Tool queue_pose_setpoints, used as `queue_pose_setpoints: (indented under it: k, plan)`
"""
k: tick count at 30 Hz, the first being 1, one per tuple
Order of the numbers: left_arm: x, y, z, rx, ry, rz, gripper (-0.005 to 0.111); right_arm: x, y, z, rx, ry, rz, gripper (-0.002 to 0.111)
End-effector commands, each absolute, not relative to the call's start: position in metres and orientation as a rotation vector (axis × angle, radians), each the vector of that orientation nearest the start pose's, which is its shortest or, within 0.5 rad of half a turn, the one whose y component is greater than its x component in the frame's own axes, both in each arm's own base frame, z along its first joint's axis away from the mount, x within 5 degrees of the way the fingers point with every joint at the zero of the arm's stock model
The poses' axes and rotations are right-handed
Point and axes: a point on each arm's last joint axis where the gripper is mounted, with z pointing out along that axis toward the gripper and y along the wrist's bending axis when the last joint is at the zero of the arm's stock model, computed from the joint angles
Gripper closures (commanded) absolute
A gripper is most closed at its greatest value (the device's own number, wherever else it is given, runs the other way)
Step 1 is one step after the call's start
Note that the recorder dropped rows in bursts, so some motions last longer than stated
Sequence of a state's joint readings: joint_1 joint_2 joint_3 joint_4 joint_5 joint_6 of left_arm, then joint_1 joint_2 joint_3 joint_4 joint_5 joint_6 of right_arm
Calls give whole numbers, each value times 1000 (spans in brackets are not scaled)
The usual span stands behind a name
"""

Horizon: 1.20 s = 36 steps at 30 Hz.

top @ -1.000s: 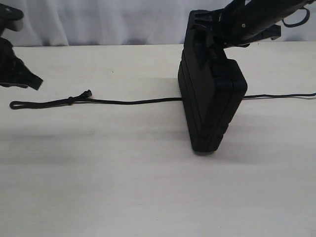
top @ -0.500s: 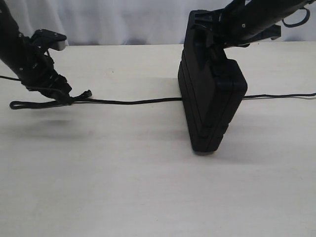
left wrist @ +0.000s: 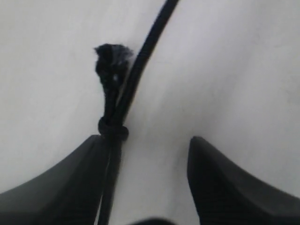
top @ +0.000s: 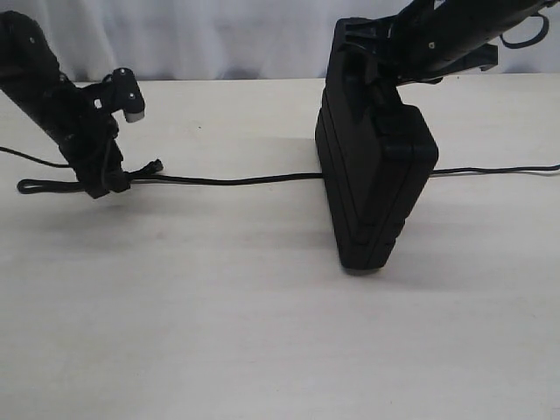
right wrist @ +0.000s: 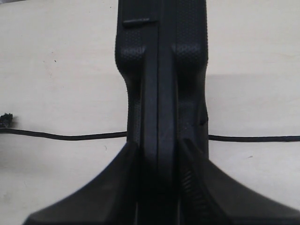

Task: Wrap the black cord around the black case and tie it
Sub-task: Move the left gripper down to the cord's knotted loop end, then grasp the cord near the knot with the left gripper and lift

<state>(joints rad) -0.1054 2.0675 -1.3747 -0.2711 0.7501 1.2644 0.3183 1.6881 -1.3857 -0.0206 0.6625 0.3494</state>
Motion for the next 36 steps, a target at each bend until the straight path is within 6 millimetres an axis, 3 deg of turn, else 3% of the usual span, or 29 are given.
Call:
queue_pose_setpoints:
  k: [1, 7, 12, 27, 32, 36]
  plan:
    - [396, -60, 130, 1808, 2207, -46, 57, 363, 118, 303, 33, 2419, 296, 104]
    - [405, -63, 131, 1647, 2187, -3, 57, 363, 118, 303, 33, 2419, 296, 104]
    - [408, -63, 129, 1629, 2178, 26, 57, 363, 118, 303, 33, 2419, 296, 104]
    - [413, -61, 89, 1635, 2229, 35, 59, 363, 118, 303, 33, 2419, 296, 104]
    - [402, -62, 72, 1597, 2383, -117, 84, 363, 118, 303, 33, 2419, 296, 104]
    - [398, -63, 71, 1423, 2542, -200, 107, 363, 118, 303, 33, 2419, 296, 104]
